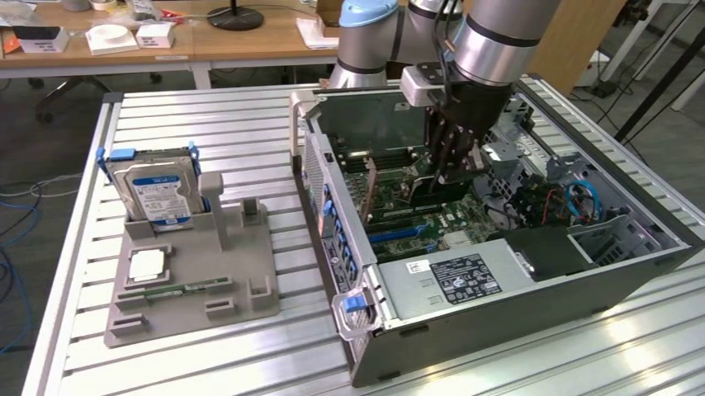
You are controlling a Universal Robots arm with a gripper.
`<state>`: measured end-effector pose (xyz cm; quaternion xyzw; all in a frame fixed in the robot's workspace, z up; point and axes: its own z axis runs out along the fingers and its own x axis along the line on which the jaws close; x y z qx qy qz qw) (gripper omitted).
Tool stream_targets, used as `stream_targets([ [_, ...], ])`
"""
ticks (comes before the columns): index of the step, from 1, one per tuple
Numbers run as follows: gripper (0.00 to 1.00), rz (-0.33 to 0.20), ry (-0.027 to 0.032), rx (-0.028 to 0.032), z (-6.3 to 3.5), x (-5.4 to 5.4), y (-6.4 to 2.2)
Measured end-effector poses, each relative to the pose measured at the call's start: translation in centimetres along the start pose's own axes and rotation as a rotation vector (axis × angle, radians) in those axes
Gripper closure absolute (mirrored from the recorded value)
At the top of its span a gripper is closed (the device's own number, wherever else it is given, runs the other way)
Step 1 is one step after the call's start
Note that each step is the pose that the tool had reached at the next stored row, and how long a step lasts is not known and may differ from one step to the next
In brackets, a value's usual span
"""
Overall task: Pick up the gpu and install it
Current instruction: 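Insert the gpu into the slot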
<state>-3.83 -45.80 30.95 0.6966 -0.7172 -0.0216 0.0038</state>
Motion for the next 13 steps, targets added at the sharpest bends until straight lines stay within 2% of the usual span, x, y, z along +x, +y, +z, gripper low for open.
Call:
stream_targets([
  [13,0.74,0.000,0.0003,-0.0001,0.08,0.01,0.00],
])
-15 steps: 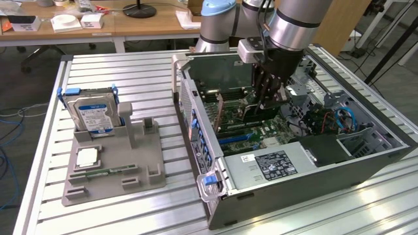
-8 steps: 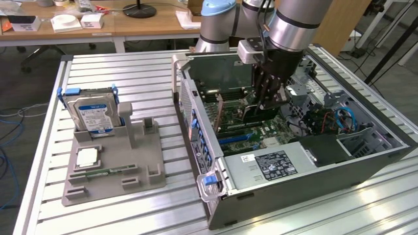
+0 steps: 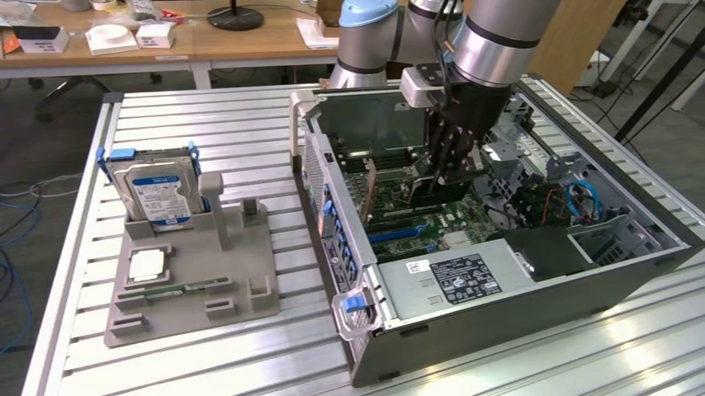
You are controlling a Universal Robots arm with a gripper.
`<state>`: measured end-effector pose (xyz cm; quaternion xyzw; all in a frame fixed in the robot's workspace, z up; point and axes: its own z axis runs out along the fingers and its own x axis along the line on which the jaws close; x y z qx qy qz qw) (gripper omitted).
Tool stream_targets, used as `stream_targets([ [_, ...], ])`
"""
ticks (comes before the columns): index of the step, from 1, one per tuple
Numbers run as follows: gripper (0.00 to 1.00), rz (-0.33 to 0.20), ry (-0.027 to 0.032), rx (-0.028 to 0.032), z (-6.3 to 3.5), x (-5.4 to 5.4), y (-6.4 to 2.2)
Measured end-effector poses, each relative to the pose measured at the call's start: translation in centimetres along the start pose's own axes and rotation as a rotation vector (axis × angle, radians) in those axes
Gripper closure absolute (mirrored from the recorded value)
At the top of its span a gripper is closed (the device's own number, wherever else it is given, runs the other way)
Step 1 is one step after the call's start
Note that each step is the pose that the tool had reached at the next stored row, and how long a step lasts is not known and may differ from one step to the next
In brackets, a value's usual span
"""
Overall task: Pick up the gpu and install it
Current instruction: 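Insert the gpu into the slot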
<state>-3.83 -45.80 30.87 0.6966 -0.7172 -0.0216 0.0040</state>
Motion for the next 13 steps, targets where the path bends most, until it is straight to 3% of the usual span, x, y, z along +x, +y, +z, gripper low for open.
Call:
stream_targets([
  [8,0.74,0.000,-0.0004,0.0002,0.06,0.00,0.00],
  [13,0.74,0.000,0.0000,0.0001,0.76,0.03,0.26],
])
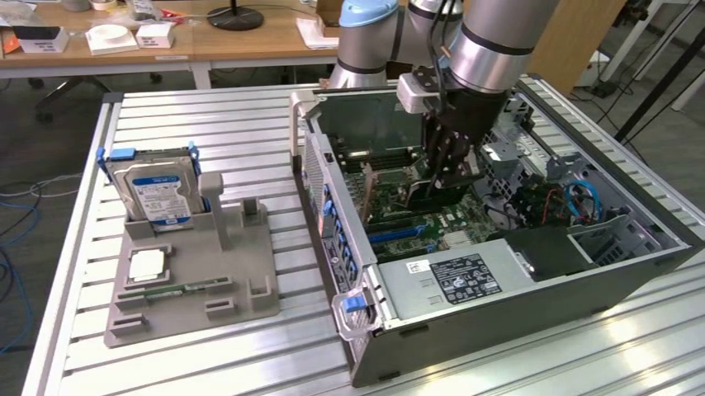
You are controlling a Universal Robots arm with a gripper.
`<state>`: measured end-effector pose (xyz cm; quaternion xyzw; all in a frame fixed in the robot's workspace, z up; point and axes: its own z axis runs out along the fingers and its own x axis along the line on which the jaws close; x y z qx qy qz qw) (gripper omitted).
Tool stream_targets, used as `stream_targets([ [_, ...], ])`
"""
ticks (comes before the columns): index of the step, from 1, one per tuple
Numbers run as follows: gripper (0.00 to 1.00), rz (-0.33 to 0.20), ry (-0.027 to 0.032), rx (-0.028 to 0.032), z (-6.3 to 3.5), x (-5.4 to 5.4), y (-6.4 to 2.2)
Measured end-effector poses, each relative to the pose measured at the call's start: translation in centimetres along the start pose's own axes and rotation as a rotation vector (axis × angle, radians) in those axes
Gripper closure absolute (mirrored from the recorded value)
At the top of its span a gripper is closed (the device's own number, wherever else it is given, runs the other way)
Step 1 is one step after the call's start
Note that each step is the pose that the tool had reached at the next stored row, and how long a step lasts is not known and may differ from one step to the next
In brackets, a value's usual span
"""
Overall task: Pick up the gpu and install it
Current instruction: 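Insert the gpu into the slot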
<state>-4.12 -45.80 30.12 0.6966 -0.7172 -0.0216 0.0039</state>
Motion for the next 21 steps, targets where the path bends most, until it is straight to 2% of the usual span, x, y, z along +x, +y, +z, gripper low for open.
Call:
stream_targets([
  [5,0.74,0.000,0.0001,0.0000,0.93,0.0,0.88],
  [9,0.74,0.000,0.0002,-0.0001,1.30,0.2,1.53],
  [18,0.74,-0.001,0.0001,0.0021,1.55,0.8,1.57],
  [21,0.74,-0.001,0.0000,0.0029,1.69,0.9,1.93],
])
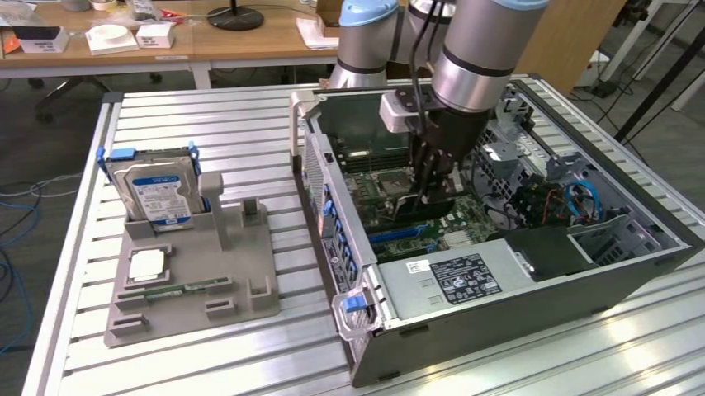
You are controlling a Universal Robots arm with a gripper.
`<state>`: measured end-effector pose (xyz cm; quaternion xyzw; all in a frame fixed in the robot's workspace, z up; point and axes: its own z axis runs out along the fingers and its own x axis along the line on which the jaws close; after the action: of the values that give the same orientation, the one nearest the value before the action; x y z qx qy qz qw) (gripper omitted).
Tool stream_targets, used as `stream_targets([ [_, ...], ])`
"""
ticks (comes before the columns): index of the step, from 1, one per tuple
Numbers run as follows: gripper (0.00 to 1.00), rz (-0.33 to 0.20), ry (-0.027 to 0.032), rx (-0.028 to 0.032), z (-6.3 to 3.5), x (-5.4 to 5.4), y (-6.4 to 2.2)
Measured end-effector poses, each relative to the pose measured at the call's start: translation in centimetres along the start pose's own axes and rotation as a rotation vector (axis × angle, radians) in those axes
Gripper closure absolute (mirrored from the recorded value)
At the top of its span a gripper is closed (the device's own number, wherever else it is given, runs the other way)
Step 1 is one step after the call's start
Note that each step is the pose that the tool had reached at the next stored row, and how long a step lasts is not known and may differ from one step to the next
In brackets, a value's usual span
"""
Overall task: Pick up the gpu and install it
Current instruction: 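Insert the gpu into the slot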
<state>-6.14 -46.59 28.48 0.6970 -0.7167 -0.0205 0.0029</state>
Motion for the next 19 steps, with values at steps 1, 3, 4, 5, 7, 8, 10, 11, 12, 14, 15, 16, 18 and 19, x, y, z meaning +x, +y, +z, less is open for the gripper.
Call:
stream_targets([
  [1,0.74,0.000,0.0001,0.0000,0.04,0.01,0.12],
  [3,0.74,0.000,0.0001,0.0001,0.08,0.01,0.24],
  [4,0.74,0.000,0.0001,0.0000,0.09,0.01,0.24],
  [5,0.74,0.000,0.0001,0.0000,0.09,0.01,0.24],
  [7,0.74,0.000,0.0001,0.0000,0.10,0.01,0.25],
  [8,0.74,0.000,0.0000,0.0000,0.10,0.01,0.25],
  [10,0.74,0.000,0.0000,0.0000,0.10,0.01,0.25],
  [11,0.74,0.000,0.0001,0.0000,0.11,0.01,0.25],
  [12,0.74,0.000,0.0000,0.0000,0.12,0.01,0.25],
  [14,0.74,0.000,0.0000,0.0000,0.16,0.01,0.25],
  [15,0.74,0.000,0.0000,0.0000,0.17,0.01,0.25],
  [16,0.74,0.000,-0.0001,0.0000,0.20,0.01,0.25],
  [18,0.74,0.000,0.0000,0.0001,0.26,0.01,0.25],
  [19,0.74,0.000,0.0000,0.0000,0.28,0.01,0.25],
])
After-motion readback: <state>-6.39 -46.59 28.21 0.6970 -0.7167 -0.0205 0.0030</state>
